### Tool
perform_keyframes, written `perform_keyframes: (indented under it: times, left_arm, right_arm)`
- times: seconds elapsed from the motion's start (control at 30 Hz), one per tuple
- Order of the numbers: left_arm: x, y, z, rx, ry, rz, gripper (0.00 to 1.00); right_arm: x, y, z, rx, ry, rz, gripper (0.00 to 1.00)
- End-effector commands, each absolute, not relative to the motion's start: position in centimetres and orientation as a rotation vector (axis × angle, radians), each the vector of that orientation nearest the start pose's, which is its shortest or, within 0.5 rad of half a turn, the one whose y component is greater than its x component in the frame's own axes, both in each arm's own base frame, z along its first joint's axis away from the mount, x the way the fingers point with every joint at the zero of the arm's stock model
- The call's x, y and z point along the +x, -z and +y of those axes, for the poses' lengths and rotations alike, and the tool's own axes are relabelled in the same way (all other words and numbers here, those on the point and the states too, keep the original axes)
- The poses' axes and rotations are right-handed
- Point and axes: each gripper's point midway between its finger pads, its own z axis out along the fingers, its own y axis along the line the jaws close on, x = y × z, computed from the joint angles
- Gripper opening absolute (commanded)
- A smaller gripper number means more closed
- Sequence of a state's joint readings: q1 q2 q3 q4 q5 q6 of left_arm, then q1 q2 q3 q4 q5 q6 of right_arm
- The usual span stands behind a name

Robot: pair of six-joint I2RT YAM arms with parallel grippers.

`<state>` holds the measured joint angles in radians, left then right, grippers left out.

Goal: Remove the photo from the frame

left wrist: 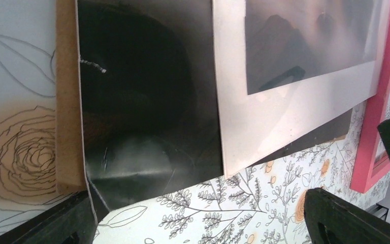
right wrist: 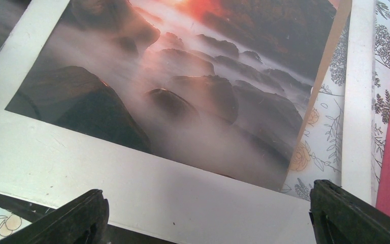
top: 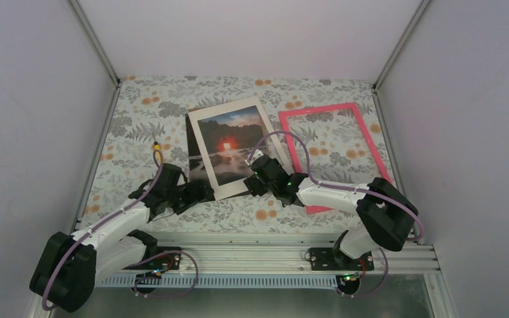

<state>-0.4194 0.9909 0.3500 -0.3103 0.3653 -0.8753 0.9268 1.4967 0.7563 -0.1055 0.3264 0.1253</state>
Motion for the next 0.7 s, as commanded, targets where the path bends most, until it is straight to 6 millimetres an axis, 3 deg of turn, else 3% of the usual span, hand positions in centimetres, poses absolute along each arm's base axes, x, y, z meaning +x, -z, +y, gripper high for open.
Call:
perform_keyframes:
  times: [0.0,0.4,0.67]
  left_arm:
    - [20.0,-4.0,-15.4,-0.538,0.952,2.631,1.00]
    - [21.6,-5.4,-15.9,-0.554,1.055,2.467,0.98]
    - [22.1,-6.7,-15.5,-0.550,1.032,2.431,0.93]
  right_arm:
    - [27.5,-8.5,26.9,-0.742,-0.133,2.219,0.89]
    - [27.4,-8.5,27.0,-0.749,-0.139,2.220,0.89]
    - [27.4,-8.4,27.0,-0.754,-0.139,2.223,0.89]
